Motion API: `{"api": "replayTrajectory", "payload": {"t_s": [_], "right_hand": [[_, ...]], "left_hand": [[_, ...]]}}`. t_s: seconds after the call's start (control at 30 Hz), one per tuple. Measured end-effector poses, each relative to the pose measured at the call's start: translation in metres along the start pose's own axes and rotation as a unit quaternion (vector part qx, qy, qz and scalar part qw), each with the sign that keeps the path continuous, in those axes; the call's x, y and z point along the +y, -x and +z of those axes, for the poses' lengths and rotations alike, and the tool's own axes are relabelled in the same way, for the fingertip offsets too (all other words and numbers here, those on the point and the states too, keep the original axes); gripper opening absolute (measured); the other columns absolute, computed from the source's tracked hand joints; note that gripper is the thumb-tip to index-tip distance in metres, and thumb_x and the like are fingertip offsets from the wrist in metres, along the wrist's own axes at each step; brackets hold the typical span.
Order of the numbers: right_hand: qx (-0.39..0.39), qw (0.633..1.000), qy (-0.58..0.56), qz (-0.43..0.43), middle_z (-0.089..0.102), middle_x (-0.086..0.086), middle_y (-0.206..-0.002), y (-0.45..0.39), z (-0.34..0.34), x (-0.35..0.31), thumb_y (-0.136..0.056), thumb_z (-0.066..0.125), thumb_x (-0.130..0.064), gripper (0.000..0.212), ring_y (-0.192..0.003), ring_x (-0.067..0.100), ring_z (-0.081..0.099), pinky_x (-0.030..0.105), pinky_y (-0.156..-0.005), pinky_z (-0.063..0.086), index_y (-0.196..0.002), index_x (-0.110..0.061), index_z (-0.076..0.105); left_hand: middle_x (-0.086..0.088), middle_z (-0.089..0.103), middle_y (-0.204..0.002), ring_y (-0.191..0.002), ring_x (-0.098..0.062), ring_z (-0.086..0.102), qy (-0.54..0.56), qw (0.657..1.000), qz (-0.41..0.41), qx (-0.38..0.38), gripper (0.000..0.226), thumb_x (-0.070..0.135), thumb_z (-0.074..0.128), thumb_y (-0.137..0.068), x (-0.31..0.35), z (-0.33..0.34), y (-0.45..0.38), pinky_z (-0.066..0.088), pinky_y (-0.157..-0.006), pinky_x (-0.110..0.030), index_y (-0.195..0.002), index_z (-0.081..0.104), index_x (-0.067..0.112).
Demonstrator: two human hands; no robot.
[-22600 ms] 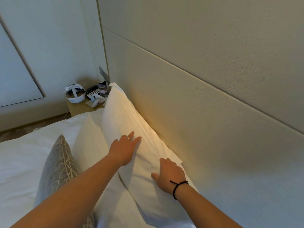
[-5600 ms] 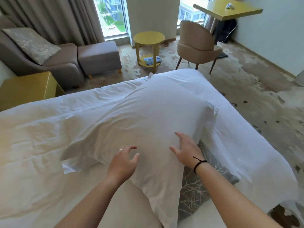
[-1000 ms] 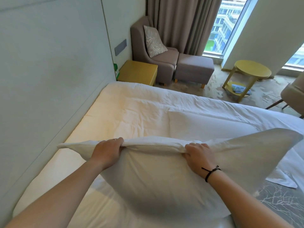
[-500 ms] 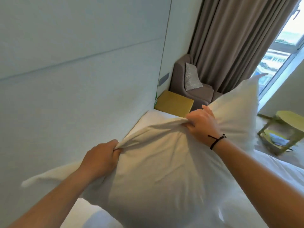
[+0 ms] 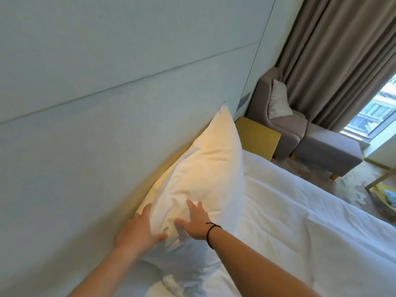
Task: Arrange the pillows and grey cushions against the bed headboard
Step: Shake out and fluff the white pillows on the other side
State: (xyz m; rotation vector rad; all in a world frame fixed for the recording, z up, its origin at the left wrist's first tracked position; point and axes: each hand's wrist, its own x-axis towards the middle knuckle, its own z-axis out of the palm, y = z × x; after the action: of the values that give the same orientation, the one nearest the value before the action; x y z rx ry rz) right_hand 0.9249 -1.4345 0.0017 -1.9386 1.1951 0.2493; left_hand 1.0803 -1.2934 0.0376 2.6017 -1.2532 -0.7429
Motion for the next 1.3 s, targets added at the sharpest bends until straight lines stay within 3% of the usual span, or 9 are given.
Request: {"api": "replayTrajectory", "payload": {"t_s": [0.13,0.3,0.5,0.6,0.77,0.83,0.9,1.1,1.3], "right_hand": [[0.043,0.999,-0.003,-0.013,-0.009,0.004,-0.164,0.006,0.017,-0.003,-0.082,0.055,-0.071,0.095,-0.149,0.032,0.002,0.050,-0.119,0.017,-0.154,-0.038,0.004],[0.004,0.999,-0.002,-0.044,-0.004,-0.003,-0.164,0.011,0.001,0.007,-0.087,0.061,-0.056,0.090,-0.150,0.019,0.006,0.042,-0.119,0.020,-0.155,-0.034,0.007],[-0.023,0.999,-0.033,-0.021,0.011,-0.009,-0.163,0.024,0.004,0.030,-0.085,0.062,-0.061,0.086,-0.146,0.024,0.024,0.046,-0.114,0.031,-0.153,-0.040,0.014],[-0.029,0.998,-0.052,-0.004,0.019,-0.008,-0.161,0.040,0.011,0.054,-0.083,0.062,-0.063,0.086,-0.142,0.026,0.033,0.045,-0.111,0.036,-0.152,-0.041,0.016],[0.001,0.994,-0.092,0.058,0.028,-0.008,-0.158,0.086,0.019,0.118,-0.083,0.064,-0.058,0.082,-0.139,0.019,0.038,0.036,-0.110,0.036,-0.151,-0.039,0.022],[0.026,0.990,-0.113,0.083,0.031,-0.007,-0.157,0.109,0.019,0.146,-0.084,0.065,-0.056,0.080,-0.140,0.016,0.034,0.034,-0.112,0.032,-0.151,-0.036,0.026],[0.053,0.981,-0.146,0.116,0.033,-0.008,-0.155,0.136,0.018,0.176,-0.083,0.066,-0.056,0.078,-0.140,0.014,0.033,0.032,-0.112,0.031,-0.149,-0.036,0.030],[0.108,0.939,-0.218,0.242,0.037,0.007,-0.151,0.237,0.023,0.293,-0.087,0.069,-0.043,0.073,-0.138,0.019,0.037,0.036,-0.110,0.037,-0.148,-0.029,0.031],[0.160,0.906,-0.220,0.323,0.042,-0.001,-0.149,0.318,0.026,0.406,-0.089,0.064,-0.045,0.069,-0.134,0.019,0.043,0.030,-0.104,0.038,-0.148,-0.031,0.031]], "left_hand": [[-0.001,0.068,-0.111,-0.101,-0.028,0.064,-0.005,0.999,-0.007,0.033,0.045,0.066,0.055,-0.083,-0.024,-0.003,-0.007,0.044,-0.069,-0.033,-0.102,0.052,0.025],[-0.001,0.068,-0.100,-0.093,-0.028,0.065,-0.036,0.995,-0.007,0.096,0.032,0.052,0.050,-0.093,-0.040,-0.028,-0.018,0.043,-0.066,-0.032,-0.095,0.059,0.022],[-0.004,0.069,-0.100,-0.091,-0.028,0.067,-0.089,0.986,-0.055,0.134,0.030,0.046,0.051,-0.094,-0.036,-0.034,-0.017,0.040,-0.063,-0.030,-0.101,0.061,0.019],[-0.007,0.066,-0.106,-0.094,-0.031,0.065,-0.097,0.977,-0.020,0.191,0.033,0.043,0.061,-0.088,-0.025,-0.034,-0.009,0.040,-0.065,-0.035,-0.108,0.050,0.019],[-0.014,0.046,-0.145,-0.131,-0.035,0.043,-0.159,0.943,0.129,0.261,0.068,0.042,0.065,-0.086,0.026,-0.016,0.002,0.032,-0.106,-0.049,-0.145,0.037,0.024],[-0.009,0.048,-0.144,-0.130,-0.030,0.044,-0.143,0.939,0.209,0.234,0.059,0.044,0.061,-0.088,0.061,0.003,0.008,0.032,-0.107,-0.045,-0.140,0.044,0.024],[-0.001,0.053,-0.138,-0.121,-0.025,0.051,-0.116,0.946,0.270,0.139,0.049,0.047,0.056,-0.090,0.098,0.033,0.017,0.040,-0.098,-0.041,-0.134,0.049,0.027],[0.013,0.059,-0.124,-0.117,-0.012,0.055,-0.050,0.945,0.276,-0.166,0.039,0.053,0.056,-0.089,0.182,0.160,0.079,0.044,-0.093,-0.033,-0.124,0.052,0.038],[0.013,0.058,-0.121,-0.110,-0.011,0.055,-0.062,0.925,0.307,-0.215,0.037,0.050,0.055,-0.089,0.263,0.236,0.135,0.047,-0.091,-0.033,-0.124,0.051,0.038]]}}
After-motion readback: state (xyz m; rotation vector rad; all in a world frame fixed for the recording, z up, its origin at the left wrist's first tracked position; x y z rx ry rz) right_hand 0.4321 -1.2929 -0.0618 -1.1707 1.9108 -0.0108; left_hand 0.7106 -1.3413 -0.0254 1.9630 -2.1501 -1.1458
